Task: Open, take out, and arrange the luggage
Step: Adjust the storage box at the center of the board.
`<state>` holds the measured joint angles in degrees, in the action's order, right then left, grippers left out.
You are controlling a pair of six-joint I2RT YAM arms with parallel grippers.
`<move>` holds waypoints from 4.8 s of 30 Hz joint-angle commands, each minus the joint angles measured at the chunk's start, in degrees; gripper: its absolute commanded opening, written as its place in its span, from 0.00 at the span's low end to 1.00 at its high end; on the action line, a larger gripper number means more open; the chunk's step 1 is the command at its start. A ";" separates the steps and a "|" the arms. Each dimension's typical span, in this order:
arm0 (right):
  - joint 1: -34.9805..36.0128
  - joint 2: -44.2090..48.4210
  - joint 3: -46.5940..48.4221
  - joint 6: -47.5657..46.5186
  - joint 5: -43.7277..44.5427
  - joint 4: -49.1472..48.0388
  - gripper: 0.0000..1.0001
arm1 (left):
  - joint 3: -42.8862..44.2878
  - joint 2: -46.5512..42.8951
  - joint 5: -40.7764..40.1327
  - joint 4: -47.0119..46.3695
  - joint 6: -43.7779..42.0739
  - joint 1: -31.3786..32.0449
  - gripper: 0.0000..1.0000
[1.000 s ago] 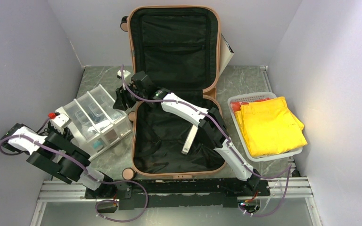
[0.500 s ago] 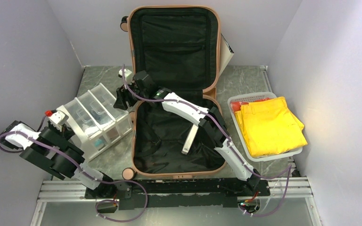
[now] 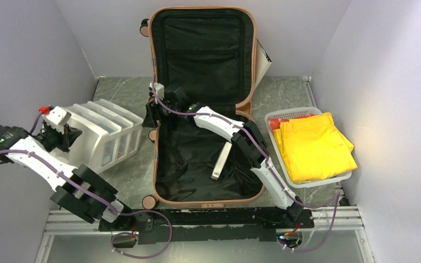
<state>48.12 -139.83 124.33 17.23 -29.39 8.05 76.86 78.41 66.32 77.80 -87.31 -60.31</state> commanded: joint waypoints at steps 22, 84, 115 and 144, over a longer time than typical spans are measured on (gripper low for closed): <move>0.72 -0.93 8.78 -2.17 -3.10 -1.60 0.62 | -0.84 -6.43 -8.86 -47.35 49.17 20.74 0.05; -3.89 -8.31 15.54 12.54 -8.97 -25.74 0.85 | 9.18 2.53 -18.99 -50.90 51.80 30.31 0.05; 2.01 -14.99 7.99 44.38 -27.45 -50.76 0.63 | 13.49 5.38 -27.44 -53.94 57.69 39.12 0.05; 0.05 11.14 -0.89 -6.55 -17.77 1.68 1.00 | 33.10 -3.26 -54.94 -30.70 66.83 34.99 0.96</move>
<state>49.30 -134.54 121.62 24.95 -52.05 -0.01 107.00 77.34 18.00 37.19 -21.04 -22.50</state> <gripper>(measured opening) 0.997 0.962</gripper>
